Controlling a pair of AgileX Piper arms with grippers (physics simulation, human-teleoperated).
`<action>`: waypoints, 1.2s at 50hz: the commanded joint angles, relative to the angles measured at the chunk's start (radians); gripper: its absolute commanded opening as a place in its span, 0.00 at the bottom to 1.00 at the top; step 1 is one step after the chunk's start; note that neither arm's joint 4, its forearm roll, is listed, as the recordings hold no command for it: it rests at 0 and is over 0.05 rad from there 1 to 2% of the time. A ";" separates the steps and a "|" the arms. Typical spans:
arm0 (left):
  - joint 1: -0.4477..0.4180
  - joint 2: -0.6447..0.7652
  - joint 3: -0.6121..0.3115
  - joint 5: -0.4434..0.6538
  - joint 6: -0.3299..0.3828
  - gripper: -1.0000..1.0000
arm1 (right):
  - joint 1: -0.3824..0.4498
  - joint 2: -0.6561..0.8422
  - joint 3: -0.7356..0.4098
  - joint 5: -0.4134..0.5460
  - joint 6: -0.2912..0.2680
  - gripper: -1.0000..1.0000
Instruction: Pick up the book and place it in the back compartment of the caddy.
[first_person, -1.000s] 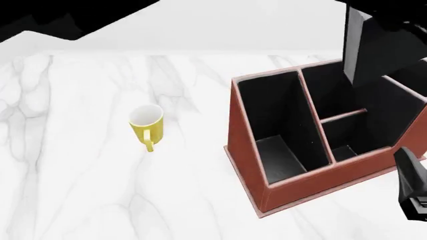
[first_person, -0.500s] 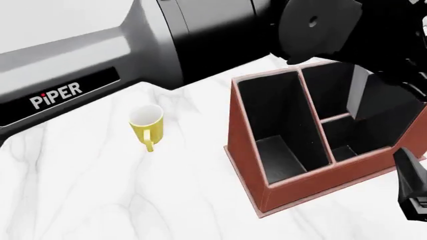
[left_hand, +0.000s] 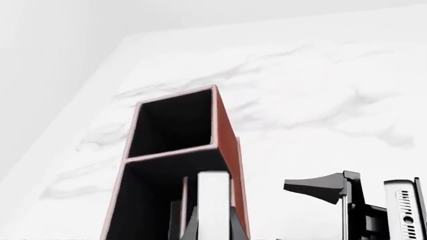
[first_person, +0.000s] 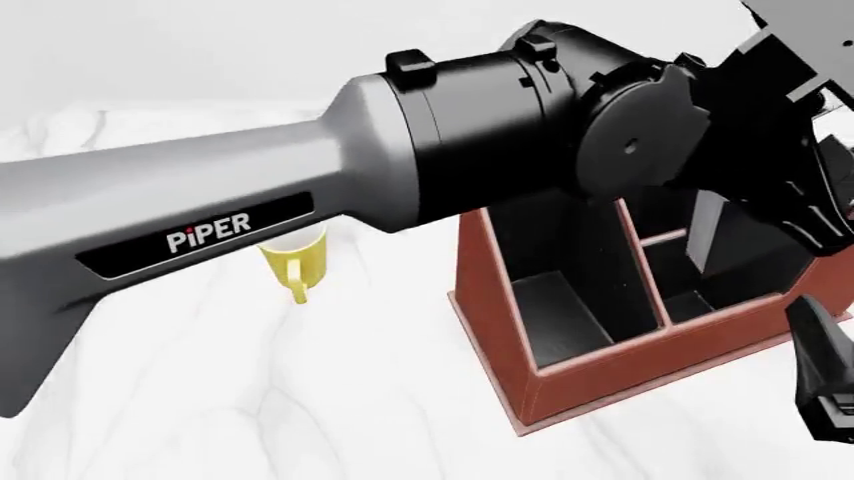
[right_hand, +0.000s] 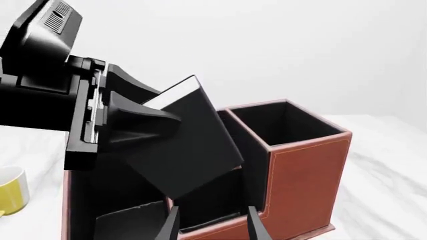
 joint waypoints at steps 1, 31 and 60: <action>0.001 0.000 0.043 -0.063 0.019 0.00 | -0.001 0.001 0.001 0.000 0.002 1.00; 0.017 0.071 0.072 -0.126 0.013 0.00 | -0.002 0.011 0.002 -0.006 0.007 1.00; 0.047 0.145 0.053 -0.156 0.018 0.00 | -0.003 0.033 0.003 -0.025 0.013 1.00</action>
